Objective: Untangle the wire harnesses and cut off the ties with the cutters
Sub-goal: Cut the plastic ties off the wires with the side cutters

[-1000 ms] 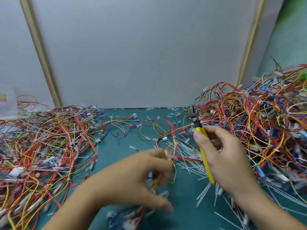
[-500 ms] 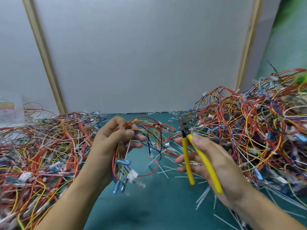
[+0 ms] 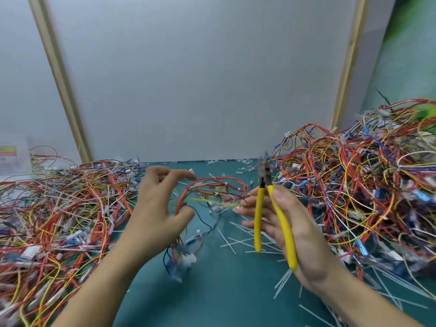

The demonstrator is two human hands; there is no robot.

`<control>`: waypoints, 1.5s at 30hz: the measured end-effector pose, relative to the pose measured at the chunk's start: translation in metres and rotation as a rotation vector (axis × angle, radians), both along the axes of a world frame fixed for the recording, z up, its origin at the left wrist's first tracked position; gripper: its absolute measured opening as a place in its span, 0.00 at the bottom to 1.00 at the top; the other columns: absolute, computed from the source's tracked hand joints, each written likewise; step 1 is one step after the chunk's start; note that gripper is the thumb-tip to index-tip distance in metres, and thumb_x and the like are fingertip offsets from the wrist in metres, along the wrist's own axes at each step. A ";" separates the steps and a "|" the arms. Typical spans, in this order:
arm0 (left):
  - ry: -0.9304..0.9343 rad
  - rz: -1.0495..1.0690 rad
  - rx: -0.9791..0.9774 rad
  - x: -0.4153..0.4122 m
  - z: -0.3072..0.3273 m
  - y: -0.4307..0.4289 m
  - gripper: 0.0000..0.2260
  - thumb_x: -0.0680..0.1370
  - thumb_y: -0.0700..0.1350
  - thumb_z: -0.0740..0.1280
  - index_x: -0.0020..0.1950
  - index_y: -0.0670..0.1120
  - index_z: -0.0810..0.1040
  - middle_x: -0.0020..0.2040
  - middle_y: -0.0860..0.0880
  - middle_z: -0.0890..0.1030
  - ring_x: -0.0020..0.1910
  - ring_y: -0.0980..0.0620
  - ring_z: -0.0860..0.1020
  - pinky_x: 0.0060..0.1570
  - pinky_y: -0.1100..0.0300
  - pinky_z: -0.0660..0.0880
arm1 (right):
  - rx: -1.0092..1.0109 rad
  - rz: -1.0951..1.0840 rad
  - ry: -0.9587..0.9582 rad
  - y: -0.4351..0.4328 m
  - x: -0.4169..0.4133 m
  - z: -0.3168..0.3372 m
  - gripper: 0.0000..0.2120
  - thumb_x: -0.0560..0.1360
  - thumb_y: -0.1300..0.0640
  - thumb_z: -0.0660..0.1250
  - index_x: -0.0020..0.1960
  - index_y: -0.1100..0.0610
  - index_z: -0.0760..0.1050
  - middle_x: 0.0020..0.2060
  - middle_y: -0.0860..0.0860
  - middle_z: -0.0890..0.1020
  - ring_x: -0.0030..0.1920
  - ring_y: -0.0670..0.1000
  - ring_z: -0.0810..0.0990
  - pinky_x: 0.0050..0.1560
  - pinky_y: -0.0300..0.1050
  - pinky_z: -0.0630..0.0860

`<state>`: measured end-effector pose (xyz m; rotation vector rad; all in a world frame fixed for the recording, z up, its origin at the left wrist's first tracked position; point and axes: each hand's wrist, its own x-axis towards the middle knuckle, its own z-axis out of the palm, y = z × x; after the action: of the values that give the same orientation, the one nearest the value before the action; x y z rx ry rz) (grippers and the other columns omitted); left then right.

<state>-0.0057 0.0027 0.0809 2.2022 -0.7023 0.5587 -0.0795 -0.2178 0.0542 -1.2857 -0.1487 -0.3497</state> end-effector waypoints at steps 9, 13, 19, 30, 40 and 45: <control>0.321 -0.427 -0.220 -0.019 0.000 -0.021 0.08 0.77 0.42 0.60 0.47 0.44 0.79 0.37 0.44 0.84 0.39 0.46 0.83 0.47 0.50 0.77 | -0.167 0.041 -0.223 0.006 -0.009 0.000 0.16 0.78 0.48 0.60 0.59 0.56 0.76 0.55 0.60 0.81 0.60 0.62 0.80 0.55 0.56 0.80; 0.967 -0.572 -0.063 -0.005 0.001 -0.029 0.27 0.80 0.51 0.49 0.46 0.31 0.77 0.35 0.37 0.83 0.35 0.42 0.82 0.48 0.53 0.77 | -0.187 0.126 -0.222 0.010 -0.011 0.000 0.17 0.78 0.48 0.59 0.59 0.58 0.76 0.56 0.61 0.80 0.60 0.62 0.79 0.55 0.56 0.80; 0.954 -0.576 -0.193 -0.005 -0.018 -0.023 0.31 0.78 0.65 0.60 0.44 0.36 0.83 0.44 0.38 0.85 0.39 0.43 0.83 0.46 0.61 0.76 | -0.244 0.292 -0.148 0.014 -0.013 -0.003 0.21 0.76 0.49 0.59 0.60 0.65 0.72 0.55 0.63 0.82 0.50 0.66 0.79 0.52 0.52 0.79; 0.667 -0.539 -0.491 -0.010 -0.015 -0.026 0.10 0.76 0.39 0.68 0.50 0.31 0.77 0.46 0.34 0.84 0.46 0.43 0.84 0.53 0.59 0.79 | 0.006 0.073 -0.065 0.002 -0.008 0.003 0.17 0.77 0.49 0.60 0.55 0.60 0.77 0.55 0.62 0.82 0.50 0.65 0.83 0.46 0.53 0.81; 0.466 -0.439 -0.286 -0.015 -0.011 -0.024 0.08 0.81 0.40 0.66 0.56 0.47 0.82 0.39 0.43 0.85 0.40 0.55 0.83 0.44 0.70 0.73 | 0.053 0.052 0.135 0.010 -0.009 -0.001 0.16 0.75 0.47 0.70 0.52 0.58 0.84 0.52 0.63 0.84 0.55 0.65 0.83 0.59 0.60 0.80; 0.127 -0.196 -0.051 -0.014 -0.013 -0.023 0.15 0.83 0.42 0.62 0.37 0.45 0.79 0.32 0.52 0.81 0.30 0.60 0.73 0.33 0.70 0.64 | 0.121 0.154 0.222 0.006 -0.012 0.002 0.22 0.74 0.44 0.65 0.59 0.57 0.82 0.58 0.58 0.83 0.56 0.64 0.83 0.63 0.67 0.75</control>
<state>-0.0193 -0.0207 0.0680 2.0725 -0.8162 0.3308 -0.0911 -0.2119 0.0563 -1.1766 -0.0369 -0.0813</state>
